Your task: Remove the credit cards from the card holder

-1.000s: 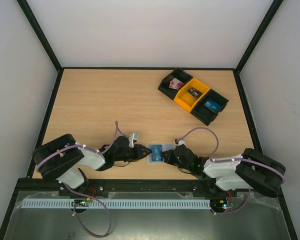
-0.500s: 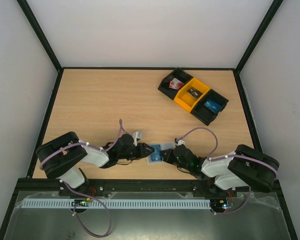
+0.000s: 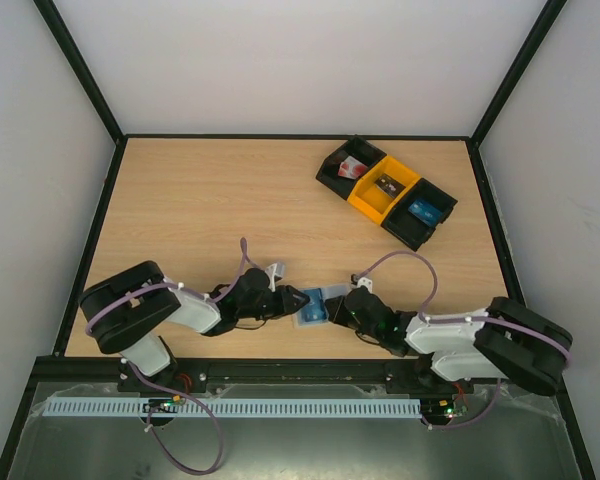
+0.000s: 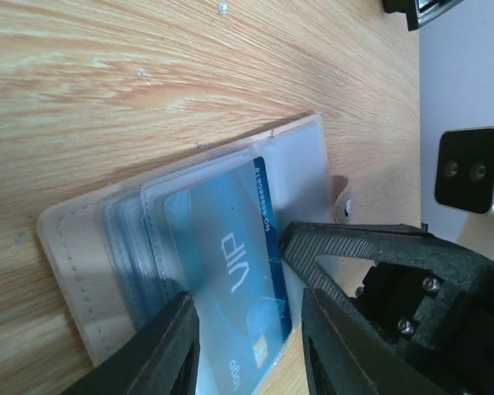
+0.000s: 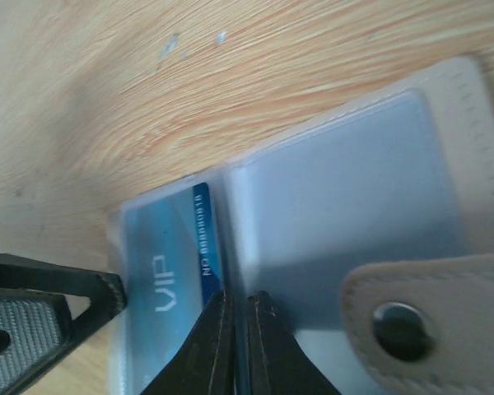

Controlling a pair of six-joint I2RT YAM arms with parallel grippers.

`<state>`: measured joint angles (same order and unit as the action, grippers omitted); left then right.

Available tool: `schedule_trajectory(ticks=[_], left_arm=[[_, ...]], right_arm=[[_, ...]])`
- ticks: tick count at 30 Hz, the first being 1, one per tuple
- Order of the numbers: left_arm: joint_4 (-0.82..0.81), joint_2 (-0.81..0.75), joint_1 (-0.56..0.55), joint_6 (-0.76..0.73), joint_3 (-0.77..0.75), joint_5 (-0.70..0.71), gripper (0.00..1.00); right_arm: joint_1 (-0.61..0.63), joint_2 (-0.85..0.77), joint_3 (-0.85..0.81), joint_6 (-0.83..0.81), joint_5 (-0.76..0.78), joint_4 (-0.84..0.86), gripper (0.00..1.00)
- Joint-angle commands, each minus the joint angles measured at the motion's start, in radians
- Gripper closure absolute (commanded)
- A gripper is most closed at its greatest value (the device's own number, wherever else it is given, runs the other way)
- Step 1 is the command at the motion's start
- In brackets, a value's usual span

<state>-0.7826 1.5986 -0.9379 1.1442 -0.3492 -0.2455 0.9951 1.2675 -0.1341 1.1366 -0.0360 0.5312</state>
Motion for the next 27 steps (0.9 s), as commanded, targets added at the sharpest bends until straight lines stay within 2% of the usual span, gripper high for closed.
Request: schedule_trajectory(ticks=[1, 3, 9, 20, 27], left_arm=[[0.026, 0.043, -0.004, -0.011, 0.009, 0.031, 0.63], [0.026, 0.046, -0.004, -0.011, 0.013, 0.035, 0.63], [0.037, 0.043, -0.005, -0.012, 0.016, 0.046, 0.63], [0.049, 0.036, -0.006, -0.017, 0.017, 0.051, 0.62], [0.060, 0.035, -0.006, -0.024, 0.015, 0.057, 0.62]], right_arm=[[-0.003, -0.093, -0.051, -0.071, 0.146, -0.383, 0.93], [-0.003, -0.130, -0.078, -0.100, 0.148, -0.425, 0.92], [-0.002, -0.163, -0.103, -0.142, 0.047, -0.360, 0.87], [-0.003, -0.061, -0.105, -0.134, -0.037, -0.244, 0.77], [-0.002, -0.020, -0.103, -0.126, -0.042, -0.234, 0.77]])
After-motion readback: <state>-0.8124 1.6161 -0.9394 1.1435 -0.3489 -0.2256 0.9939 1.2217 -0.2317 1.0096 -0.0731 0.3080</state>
